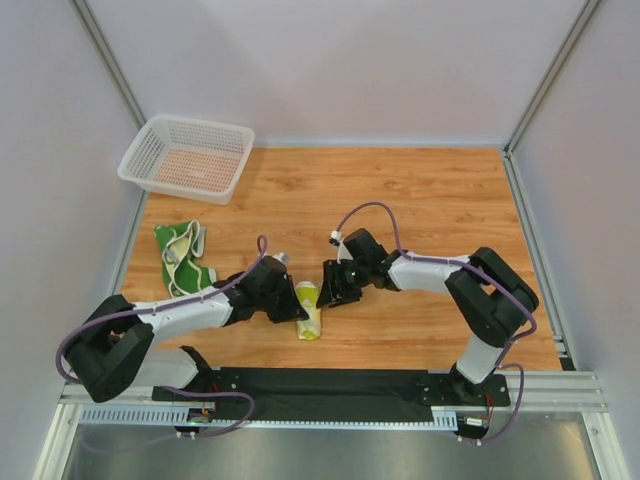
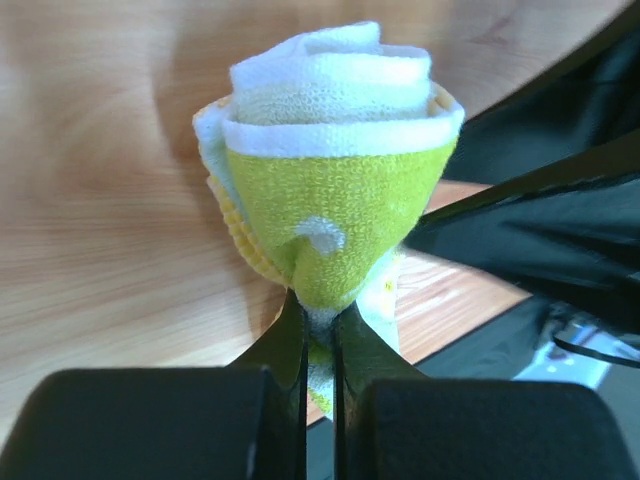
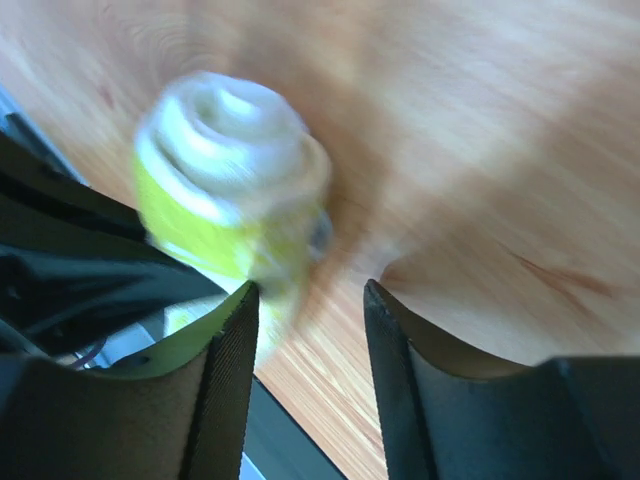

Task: Roll the towels
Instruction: Place the rolled towel into the container

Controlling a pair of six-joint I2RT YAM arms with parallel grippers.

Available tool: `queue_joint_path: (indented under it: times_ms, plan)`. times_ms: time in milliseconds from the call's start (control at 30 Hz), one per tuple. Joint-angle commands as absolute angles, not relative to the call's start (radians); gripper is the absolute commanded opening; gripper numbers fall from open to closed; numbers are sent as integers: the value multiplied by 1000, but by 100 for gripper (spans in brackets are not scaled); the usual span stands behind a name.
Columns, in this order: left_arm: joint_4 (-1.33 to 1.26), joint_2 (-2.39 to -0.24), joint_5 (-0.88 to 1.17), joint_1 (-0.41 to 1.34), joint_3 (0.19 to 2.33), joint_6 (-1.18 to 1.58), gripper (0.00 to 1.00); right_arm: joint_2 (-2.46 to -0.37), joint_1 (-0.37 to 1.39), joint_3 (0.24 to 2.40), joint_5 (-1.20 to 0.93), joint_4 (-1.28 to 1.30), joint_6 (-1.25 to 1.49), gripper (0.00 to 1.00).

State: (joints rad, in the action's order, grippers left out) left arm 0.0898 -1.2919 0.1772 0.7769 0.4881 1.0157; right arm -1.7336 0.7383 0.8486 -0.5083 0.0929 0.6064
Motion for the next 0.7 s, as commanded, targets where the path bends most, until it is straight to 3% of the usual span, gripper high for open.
queue_joint_path:
  times_ms: [0, 267, 533, 667]
  plan:
    - [316, -1241, 94, 736, 567, 878, 0, -1642, 690, 893, -410, 256, 543, 48]
    - [584, -1180, 65, 562, 823, 625, 0, -1487, 591, 940, -324, 432, 525, 53]
    - [808, -1356, 2, 358, 1313, 390, 0, -1358, 580, 882, -328, 465, 517, 52]
    - [910, -1509, -178, 318, 1636, 263, 0, -1322, 578, 844, -336, 457, 529, 50]
